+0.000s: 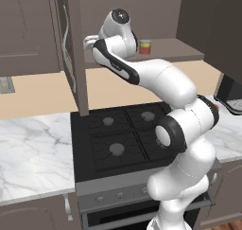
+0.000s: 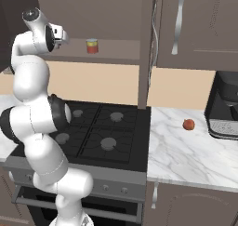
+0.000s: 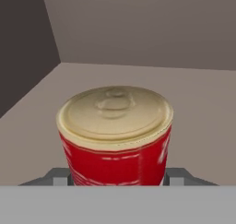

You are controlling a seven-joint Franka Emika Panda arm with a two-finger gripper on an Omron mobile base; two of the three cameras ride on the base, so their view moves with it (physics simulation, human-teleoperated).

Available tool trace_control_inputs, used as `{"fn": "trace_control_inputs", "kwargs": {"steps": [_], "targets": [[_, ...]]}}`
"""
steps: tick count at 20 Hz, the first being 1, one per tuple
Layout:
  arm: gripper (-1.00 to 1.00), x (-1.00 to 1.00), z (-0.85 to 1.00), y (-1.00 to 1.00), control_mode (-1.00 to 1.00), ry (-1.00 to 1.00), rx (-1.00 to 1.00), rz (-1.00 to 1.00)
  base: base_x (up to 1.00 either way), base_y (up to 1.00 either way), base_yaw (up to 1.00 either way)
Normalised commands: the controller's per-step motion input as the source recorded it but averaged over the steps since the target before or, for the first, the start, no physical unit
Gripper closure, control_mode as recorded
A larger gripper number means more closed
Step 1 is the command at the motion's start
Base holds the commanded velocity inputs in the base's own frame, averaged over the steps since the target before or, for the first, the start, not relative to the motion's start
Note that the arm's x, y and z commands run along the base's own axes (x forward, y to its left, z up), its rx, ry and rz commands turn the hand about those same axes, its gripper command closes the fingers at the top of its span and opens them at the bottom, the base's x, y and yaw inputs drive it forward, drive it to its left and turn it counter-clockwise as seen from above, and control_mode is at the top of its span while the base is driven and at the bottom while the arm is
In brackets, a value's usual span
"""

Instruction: Restock the canned food cabinet by taking the new fresh canned food from the counter and placing it in the cabinet. Then, take the old canned food from the cabinet and place it on the counter.

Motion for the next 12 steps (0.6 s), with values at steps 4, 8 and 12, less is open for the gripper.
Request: {"fn": "trace_control_inputs", "kwargs": {"steps": [4,8,12], "targets": [[1.00,-0.52,0.00,-0.14,-1.00,-0.06,0.01,0.00,0.00,0.00,0.00],[1.00,-0.95,0.00,-0.37,-1.00,-0.16,0.03,0.00,0.00,0.00,0.00],[1.00,-1.00,0.05,-0.46,-1.00,-0.18,0.05,0.00,0.00,0.00,0.00]]}}
